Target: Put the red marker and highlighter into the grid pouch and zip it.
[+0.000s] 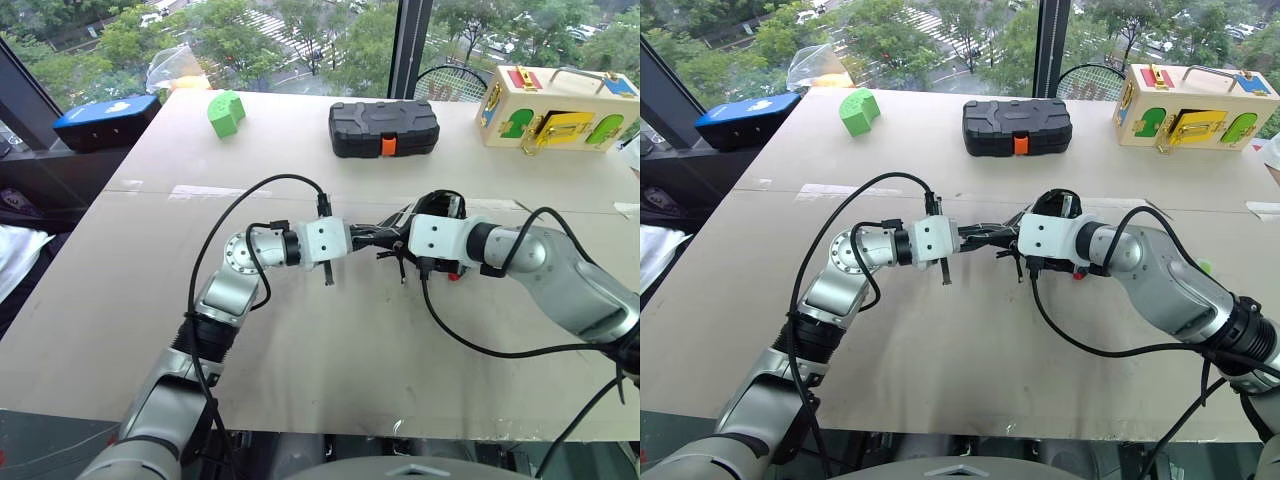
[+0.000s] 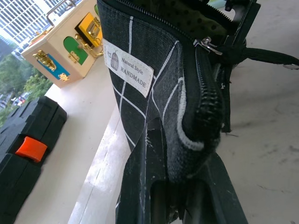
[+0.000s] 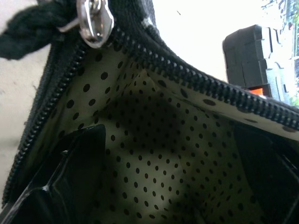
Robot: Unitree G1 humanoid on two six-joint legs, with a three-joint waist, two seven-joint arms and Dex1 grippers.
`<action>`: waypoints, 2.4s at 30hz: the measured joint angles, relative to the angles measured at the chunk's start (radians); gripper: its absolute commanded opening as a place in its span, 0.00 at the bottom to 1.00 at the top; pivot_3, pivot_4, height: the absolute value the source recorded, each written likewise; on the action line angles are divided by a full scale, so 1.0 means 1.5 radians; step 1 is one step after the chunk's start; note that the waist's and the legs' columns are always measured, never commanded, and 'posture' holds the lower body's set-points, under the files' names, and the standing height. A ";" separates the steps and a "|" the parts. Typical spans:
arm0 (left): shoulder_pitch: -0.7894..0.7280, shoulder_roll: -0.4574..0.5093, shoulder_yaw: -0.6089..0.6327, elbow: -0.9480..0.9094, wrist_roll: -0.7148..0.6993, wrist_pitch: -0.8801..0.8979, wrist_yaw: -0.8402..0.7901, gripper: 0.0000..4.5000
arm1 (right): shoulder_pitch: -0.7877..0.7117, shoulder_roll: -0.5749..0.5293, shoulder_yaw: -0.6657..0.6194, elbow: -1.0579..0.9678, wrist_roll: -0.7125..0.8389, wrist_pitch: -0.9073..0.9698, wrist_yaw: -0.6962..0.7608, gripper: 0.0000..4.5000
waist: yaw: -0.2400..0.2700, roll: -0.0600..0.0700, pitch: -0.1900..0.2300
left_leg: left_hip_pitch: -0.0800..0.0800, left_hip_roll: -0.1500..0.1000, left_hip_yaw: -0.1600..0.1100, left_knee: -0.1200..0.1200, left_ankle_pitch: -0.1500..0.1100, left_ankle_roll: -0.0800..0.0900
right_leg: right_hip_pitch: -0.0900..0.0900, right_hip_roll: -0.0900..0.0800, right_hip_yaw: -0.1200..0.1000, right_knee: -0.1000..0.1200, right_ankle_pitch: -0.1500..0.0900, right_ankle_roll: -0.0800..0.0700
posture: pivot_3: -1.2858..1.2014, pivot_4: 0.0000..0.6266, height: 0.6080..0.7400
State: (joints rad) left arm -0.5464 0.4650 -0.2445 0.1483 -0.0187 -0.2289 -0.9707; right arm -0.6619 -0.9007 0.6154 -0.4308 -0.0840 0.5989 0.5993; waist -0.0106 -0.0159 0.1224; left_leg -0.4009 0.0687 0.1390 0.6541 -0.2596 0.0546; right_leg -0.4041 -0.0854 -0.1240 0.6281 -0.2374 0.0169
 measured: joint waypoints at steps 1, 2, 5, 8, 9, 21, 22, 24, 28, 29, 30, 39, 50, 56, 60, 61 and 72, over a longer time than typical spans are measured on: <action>0.000 0.000 0.000 0.000 0.002 0.001 0.002 0.00 | 0.002 0.001 0.000 0.000 -0.007 -0.004 0.001 0.99 | 0.000 0.000 0.000 | 0.000 0.000 0.000 0.000 0.000 0.000 | 0.000 0.000 0.000 0.000 0.000 0.000 | 0.52 0.24 1.00; 0.000 0.000 0.000 -0.001 0.004 0.001 0.004 0.00 | 0.004 0.001 -0.002 0.000 -0.012 -0.008 0.002 0.99 | 0.000 0.000 0.000 | 0.000 0.000 0.000 0.000 0.000 0.000 | 0.000 0.000 0.000 0.000 0.000 0.000 | 0.52 0.24 1.00; 0.005 -0.005 -0.001 -0.011 0.011 0.004 0.021 0.00 | 0.053 0.001 -0.063 -0.025 0.001 0.003 0.021 0.99 | 0.002 0.000 0.000 | 0.000 0.000 0.000 0.001 0.000 0.000 | 0.000 0.000 0.000 0.000 0.000 0.000 | 0.52 0.24 1.00; 0.009 -0.004 0.002 -0.014 0.011 0.007 0.034 0.00 | 0.106 0.016 -0.151 -0.078 0.066 0.076 0.057 0.99 | 0.004 0.000 0.000 | 0.000 0.000 0.000 0.001 0.000 0.000 | 0.000 0.000 0.000 0.000 0.000 0.000 | 0.52 0.24 1.00; 0.009 -0.001 0.003 -0.013 0.011 0.008 0.038 0.00 | 0.117 0.024 -0.178 -0.093 0.091 0.107 0.067 0.99 | 0.004 0.000 0.000 | 0.000 0.000 0.000 0.001 0.000 0.000 | 0.000 0.000 0.000 0.000 0.000 0.000 | 0.52 0.24 1.00; 0.008 0.018 0.018 0.038 0.022 -0.029 0.063 0.00 | 0.236 0.080 -0.548 -0.231 0.296 0.418 0.085 0.99 | 0.011 -0.001 0.000 | 0.000 0.000 -0.001 0.001 0.000 0.000 | 0.000 0.000 0.000 0.001 0.000 0.000 | 0.52 0.24 1.00; 0.008 0.021 0.022 0.041 0.024 -0.030 0.066 0.00 | 0.241 0.096 -0.569 -0.237 0.298 0.449 0.072 0.99 | 0.011 -0.001 0.000 | 0.000 0.000 -0.001 0.001 0.000 0.000 | 0.000 0.000 0.000 0.001 0.000 0.000 | 0.52 0.24 1.00; 0.008 0.030 0.030 0.051 0.025 -0.035 0.071 0.00 | 0.242 0.167 -0.602 -0.242 0.288 0.529 0.007 0.99 | 0.009 -0.001 0.000 | 0.001 0.000 -0.001 0.001 0.000 0.001 | 0.000 0.000 0.001 0.001 0.000 0.000 | 0.52 0.24 1.00; 0.008 0.036 0.033 0.058 0.025 -0.043 0.079 0.00 | 0.242 0.275 -0.622 -0.238 0.253 0.621 -0.098 0.99 | 0.010 -0.001 0.000 | 0.001 -0.001 -0.001 0.001 0.000 0.001 | 0.000 -0.001 0.001 0.003 0.000 -0.001 | 0.52 0.24 1.00; 0.008 0.037 0.033 0.059 0.025 -0.043 0.080 0.00 | 0.240 0.291 -0.628 -0.236 0.246 0.629 -0.111 0.99 | 0.010 -0.001 0.000 | 0.001 -0.001 -0.001 0.001 0.000 0.000 | 0.000 0.000 0.001 0.003 0.000 -0.001 | 0.52 0.24 1.00; 0.009 0.043 0.037 0.059 0.025 -0.043 0.082 0.00 | 0.217 0.359 -0.652 -0.224 0.223 0.652 -0.154 0.99 | 0.009 -0.001 0.000 | 0.001 -0.001 -0.001 0.001 0.000 0.000 | 0.000 0.000 0.001 0.004 0.000 -0.001 | 0.52 0.24 1.00; 0.024 0.046 0.042 0.046 0.031 -0.042 0.101 0.00 | 0.127 0.654 -0.601 -0.130 0.051 0.671 -0.439 0.99 | -0.003 -0.001 -0.001 | 0.001 -0.001 -0.001 0.000 0.001 -0.002 | -0.002 0.000 0.001 0.008 0.000 0.000 | 0.52 0.24 1.00; 0.046 0.045 0.045 0.012 0.036 -0.028 0.115 0.00 | 0.190 0.625 -0.474 -0.051 0.009 0.597 -0.489 0.21 | 0.002 -0.002 -0.001 | 0.001 -0.003 -0.002 0.000 0.001 -0.002 | -0.001 -0.002 0.001 0.008 0.000 0.000 | 0.52 0.24 1.00; 0.057 0.041 0.047 0.009 0.037 -0.025 0.121 0.00 | 0.256 0.455 -0.465 -0.138 0.041 0.665 -0.408 0.05 | 0.000 -0.002 -0.001 | 0.001 -0.003 -0.003 0.000 0.001 -0.002 | -0.001 -0.002 0.001 0.007 0.000 0.000 | 0.52 0.24 1.00; 0.057 0.040 0.047 0.009 0.038 -0.025 0.121 0.00 | 0.324 0.243 -0.476 -0.204 0.099 0.656 -0.289 0.05 | -0.001 -0.001 -0.001 | 0.001 -0.003 -0.003 -0.001 0.000 0.001 | -0.001 -0.002 0.001 0.007 -0.001 0.001 | 0.52 0.24 1.00; 0.056 0.040 0.046 0.010 0.039 -0.026 0.121 0.00 | 0.346 0.182 -0.494 -0.222 0.128 0.638 -0.236 0.05 | -0.001 -0.001 -0.001 | 0.001 -0.003 -0.004 -0.001 -0.001 0.001 | -0.001 -0.002 0.001 0.006 -0.001 0.001 | 0.52 0.24 1.00; 0.028 0.023 0.023 0.030 0.040 -0.062 0.104 0.00 | 0.182 0.029 -0.557 -0.310 0.435 0.670 0.107 0.05 | 0.003 -0.004 0.001 | 0.000 -0.002 -0.007 0.000 -0.001 0.001 | 0.000 -0.001 0.001 0.005 0.000 0.000 | 0.52 0.24 1.00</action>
State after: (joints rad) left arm -0.5042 0.4993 -0.2101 0.1939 0.0410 -0.3224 -0.8146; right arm -0.3894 -0.8572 -0.2207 -0.8958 0.5688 1.6035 0.7592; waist -0.0068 -0.0226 0.1237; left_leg -0.4003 0.0662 0.1290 0.6535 -0.2608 0.0568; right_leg -0.4040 -0.0874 -0.1226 0.6349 -0.2380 0.0166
